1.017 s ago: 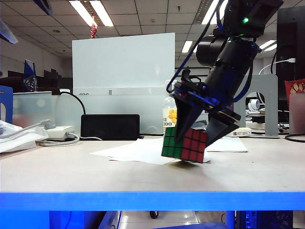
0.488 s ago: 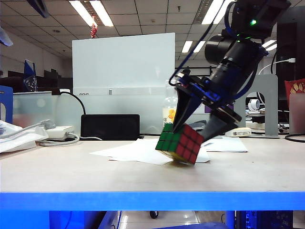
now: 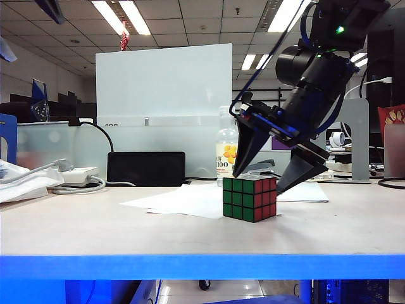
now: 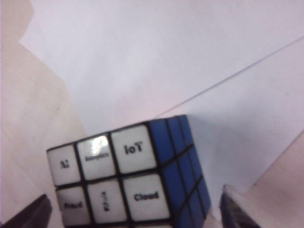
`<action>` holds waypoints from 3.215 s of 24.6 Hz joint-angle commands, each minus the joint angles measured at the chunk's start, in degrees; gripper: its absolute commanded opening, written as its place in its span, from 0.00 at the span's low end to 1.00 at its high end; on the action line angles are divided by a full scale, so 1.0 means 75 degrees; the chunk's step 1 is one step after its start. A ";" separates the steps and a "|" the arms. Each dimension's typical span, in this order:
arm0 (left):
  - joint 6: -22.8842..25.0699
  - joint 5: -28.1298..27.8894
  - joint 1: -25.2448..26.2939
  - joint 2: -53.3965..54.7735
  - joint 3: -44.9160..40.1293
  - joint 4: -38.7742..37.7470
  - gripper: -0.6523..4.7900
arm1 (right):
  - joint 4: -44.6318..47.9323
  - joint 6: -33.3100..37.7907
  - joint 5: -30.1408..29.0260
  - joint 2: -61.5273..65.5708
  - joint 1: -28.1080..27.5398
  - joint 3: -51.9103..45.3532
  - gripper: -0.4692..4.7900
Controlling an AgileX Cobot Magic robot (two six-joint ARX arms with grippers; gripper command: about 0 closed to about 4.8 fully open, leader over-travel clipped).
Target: Rotate the Rubik's Cube so that the bottom side is facing up.
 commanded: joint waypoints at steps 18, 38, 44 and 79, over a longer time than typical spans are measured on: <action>0.0029 -0.0166 0.0003 -0.0012 0.0017 0.0015 0.72 | 0.0128 -0.0697 0.1139 -0.0070 0.0510 0.0026 0.91; 0.0029 -0.0169 0.0003 -0.0009 0.0017 0.0015 0.72 | 0.0280 0.0204 -0.1218 -0.0026 0.0478 0.0026 0.60; 0.0026 -0.0160 0.0003 -0.0012 0.0017 0.0012 0.72 | 0.0898 0.1209 -0.2611 -0.0012 0.0315 0.0026 0.60; 0.0029 -0.0163 0.0003 -0.0012 0.0017 -0.0224 0.72 | 0.1186 0.0714 -0.0632 0.0793 -0.0376 0.0157 1.00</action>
